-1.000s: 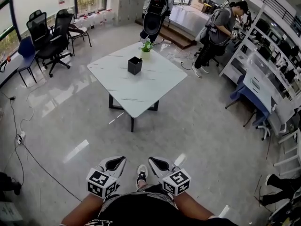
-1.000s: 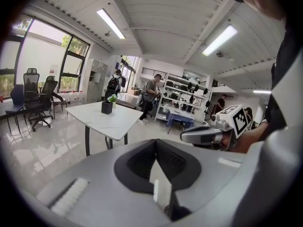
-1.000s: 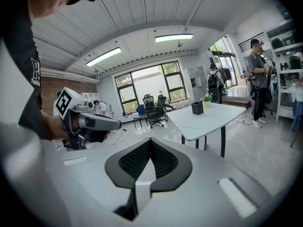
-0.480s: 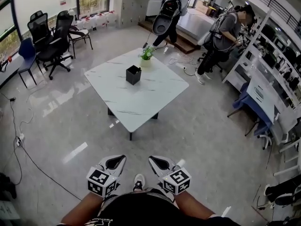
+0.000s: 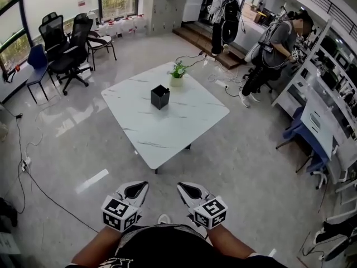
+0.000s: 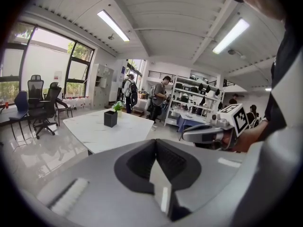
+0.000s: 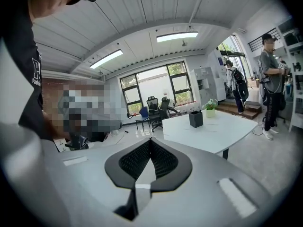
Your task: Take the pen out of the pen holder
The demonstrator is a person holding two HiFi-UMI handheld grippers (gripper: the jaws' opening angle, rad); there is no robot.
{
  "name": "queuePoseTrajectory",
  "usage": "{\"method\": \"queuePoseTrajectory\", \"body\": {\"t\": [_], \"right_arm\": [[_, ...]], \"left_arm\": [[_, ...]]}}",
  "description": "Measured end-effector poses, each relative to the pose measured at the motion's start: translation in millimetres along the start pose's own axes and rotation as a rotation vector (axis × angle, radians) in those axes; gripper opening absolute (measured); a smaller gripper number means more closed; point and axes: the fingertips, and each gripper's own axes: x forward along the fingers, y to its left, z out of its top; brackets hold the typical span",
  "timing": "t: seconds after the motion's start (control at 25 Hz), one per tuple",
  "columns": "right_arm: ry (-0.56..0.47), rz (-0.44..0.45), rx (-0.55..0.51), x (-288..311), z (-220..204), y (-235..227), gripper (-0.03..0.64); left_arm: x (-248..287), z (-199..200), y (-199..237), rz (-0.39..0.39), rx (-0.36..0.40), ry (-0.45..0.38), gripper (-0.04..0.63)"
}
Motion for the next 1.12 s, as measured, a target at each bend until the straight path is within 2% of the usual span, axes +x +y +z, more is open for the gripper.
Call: {"method": "queuePoseTrajectory", "body": {"t": [0.48,0.76,1.12], "right_arm": [[-0.005,0.043,0.034,14.9,5.2,-29.9,0.000],[0.001,0.046,0.047,18.6,0.3,-38.1,0.000],[0.031,0.032,0.038,29.9,0.0,-46.2,0.000]], "left_arm": [[22.3,10.5,11.5,0.056,-0.024,0.018,0.057],[32.6,7.0,12.3,0.049,-0.035,0.034,0.057],[50.3,17.9,27.7,0.024,-0.041,0.013,0.057]]}}
